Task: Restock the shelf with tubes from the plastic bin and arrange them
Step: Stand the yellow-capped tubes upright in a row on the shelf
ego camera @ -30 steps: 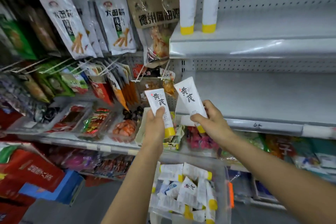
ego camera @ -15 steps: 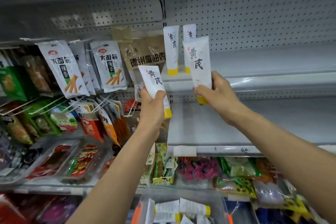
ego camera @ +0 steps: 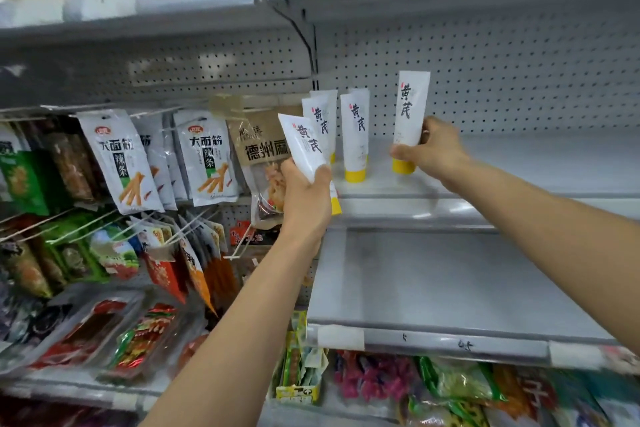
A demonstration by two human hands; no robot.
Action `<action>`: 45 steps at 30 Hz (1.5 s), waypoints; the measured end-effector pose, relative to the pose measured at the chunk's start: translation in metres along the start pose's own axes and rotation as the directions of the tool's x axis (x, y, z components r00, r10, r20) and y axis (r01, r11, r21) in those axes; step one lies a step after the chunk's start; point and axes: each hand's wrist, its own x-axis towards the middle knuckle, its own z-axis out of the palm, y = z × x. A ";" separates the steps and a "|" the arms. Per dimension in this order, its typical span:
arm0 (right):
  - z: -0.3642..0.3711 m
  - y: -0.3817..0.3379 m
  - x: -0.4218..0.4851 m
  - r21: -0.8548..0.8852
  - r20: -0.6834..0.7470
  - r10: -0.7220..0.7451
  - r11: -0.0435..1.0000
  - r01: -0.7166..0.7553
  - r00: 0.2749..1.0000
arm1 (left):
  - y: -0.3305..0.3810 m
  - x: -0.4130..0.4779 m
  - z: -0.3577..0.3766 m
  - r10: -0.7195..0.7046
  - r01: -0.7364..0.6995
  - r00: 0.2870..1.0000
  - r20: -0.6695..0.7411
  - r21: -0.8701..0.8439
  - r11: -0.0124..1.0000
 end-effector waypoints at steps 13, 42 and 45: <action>0.021 0.040 0.075 -0.203 0.118 0.028 0.979 -0.004 0.993 | -0.003 0.017 0.029 0.016 -0.012 0.999 -0.040 0.085 0.996; 0.018 -0.023 -0.065 0.087 0.455 -0.252 0.967 0.240 0.854 | 0.020 -0.015 0.025 0.005 0.003 0.999 0.044 -0.187 0.982; 0.023 -0.022 -0.068 0.056 0.379 -0.266 0.963 0.265 0.886 | 0.025 -0.022 0.029 0.031 -0.012 0.995 0.095 -0.197 0.980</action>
